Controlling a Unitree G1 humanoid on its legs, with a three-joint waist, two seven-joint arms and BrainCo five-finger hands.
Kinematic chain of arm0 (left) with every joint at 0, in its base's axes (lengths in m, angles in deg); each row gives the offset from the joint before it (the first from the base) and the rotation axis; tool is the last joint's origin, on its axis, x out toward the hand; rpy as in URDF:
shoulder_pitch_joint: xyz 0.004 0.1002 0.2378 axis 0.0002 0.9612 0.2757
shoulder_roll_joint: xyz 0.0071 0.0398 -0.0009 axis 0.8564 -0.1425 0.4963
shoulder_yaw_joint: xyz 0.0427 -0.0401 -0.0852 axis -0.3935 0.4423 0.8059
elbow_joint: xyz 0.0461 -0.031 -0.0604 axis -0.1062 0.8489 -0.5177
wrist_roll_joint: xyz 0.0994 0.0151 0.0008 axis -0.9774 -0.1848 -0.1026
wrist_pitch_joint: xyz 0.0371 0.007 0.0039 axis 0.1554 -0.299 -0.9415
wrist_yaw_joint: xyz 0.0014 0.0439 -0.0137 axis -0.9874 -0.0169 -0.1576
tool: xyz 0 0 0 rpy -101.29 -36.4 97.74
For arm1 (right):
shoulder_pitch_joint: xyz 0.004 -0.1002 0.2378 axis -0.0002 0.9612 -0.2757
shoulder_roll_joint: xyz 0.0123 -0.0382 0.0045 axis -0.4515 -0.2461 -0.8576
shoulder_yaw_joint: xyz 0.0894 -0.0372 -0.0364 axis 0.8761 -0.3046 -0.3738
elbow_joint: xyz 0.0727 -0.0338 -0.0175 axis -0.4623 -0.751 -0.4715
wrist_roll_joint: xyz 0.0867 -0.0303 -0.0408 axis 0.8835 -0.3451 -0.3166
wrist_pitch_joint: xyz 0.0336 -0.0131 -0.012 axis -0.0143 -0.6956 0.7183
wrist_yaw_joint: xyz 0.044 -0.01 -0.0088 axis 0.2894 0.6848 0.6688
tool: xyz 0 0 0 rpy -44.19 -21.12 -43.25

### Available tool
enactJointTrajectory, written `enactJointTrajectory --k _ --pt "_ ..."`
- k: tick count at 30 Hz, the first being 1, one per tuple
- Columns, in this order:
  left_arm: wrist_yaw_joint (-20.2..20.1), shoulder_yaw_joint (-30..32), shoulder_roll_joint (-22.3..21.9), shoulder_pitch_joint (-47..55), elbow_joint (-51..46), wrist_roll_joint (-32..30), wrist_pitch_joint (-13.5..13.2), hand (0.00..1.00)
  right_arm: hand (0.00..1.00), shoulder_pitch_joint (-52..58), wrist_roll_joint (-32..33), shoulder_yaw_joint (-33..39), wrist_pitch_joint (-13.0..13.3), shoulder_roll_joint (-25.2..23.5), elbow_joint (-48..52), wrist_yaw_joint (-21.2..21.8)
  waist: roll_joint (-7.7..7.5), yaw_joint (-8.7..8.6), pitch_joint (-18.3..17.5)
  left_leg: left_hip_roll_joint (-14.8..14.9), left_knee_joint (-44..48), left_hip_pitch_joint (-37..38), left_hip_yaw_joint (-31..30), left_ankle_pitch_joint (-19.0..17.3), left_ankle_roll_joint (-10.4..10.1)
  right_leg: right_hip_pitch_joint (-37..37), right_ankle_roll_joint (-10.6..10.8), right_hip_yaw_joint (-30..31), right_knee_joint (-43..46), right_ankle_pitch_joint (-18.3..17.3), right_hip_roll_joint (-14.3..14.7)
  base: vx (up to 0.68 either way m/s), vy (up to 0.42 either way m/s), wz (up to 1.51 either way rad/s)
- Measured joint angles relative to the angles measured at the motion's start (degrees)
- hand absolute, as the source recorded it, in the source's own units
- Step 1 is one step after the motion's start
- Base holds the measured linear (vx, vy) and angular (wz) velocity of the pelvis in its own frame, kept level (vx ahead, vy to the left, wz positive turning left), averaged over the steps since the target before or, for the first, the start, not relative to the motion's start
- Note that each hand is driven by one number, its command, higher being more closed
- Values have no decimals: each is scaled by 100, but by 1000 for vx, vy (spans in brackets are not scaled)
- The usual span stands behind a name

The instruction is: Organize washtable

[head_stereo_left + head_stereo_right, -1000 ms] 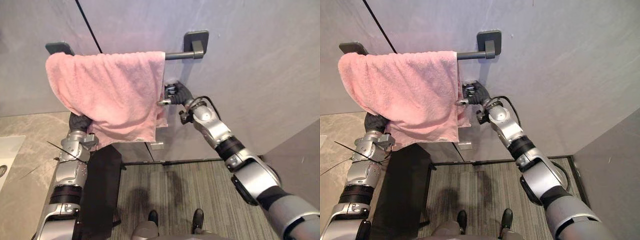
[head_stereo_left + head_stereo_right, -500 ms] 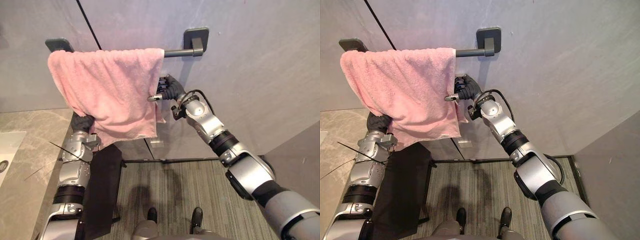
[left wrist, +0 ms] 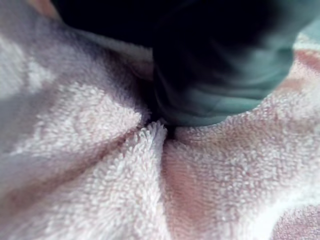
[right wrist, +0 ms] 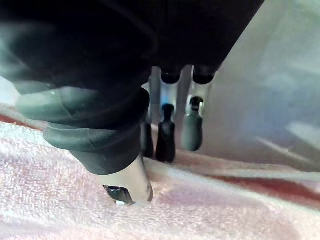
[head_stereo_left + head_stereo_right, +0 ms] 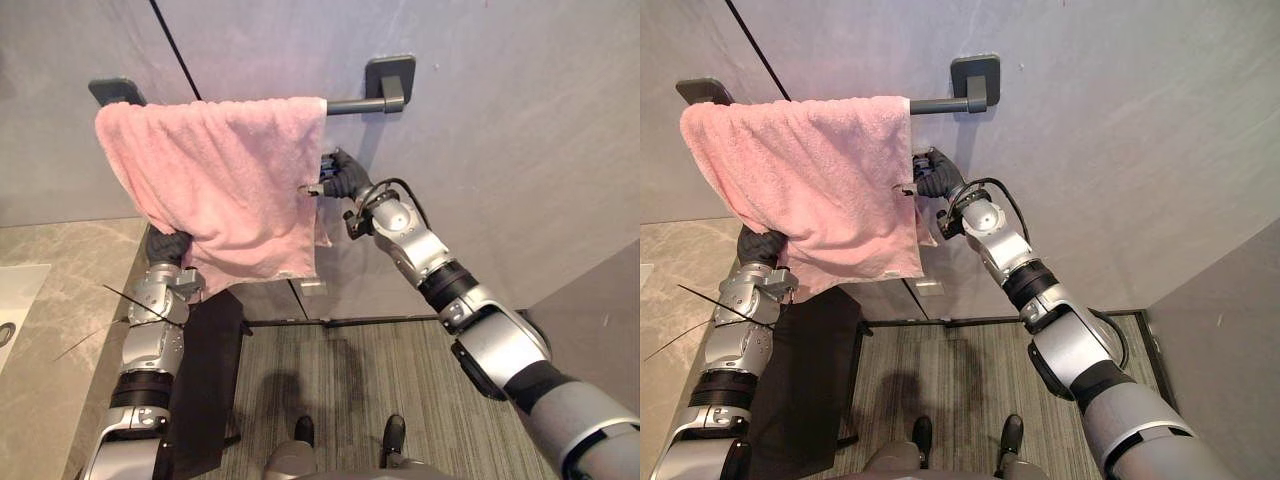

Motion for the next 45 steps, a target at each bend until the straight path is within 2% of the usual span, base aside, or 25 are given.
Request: enactJointTrajectory --k 11,20,35,45 --pt "15 11 0 -136 -6 -11 13 100 100 285 -113 498 0 66 19 -158 0 -34 0 0 -9 63 4 15 -3 8 -28 8 0 24 1 0 0 0" --pt "92 11 -10 -151 -5 -69 27 100 100 550 -49 755 2 295 247 -205 0 -165 0 0 -14 101 84 15 -3 8 -27 66 0 26 2 0 0 -3" --pt "97 11 -193 -445 283 -184 143 100 100 687 71 766 3 474 422 -222 0 -300 1 -3 -30 157 158 14 -2 6 -22 163 -2 50 5 -1 8 -3" --pt "99 12 -207 -655 846 -185 152 100 100 686 71 757 4 539 531 -216 33 -306 34 -5 -40 137 156 14 -2 -16 -22 162 -3 50 4 0 0 0"
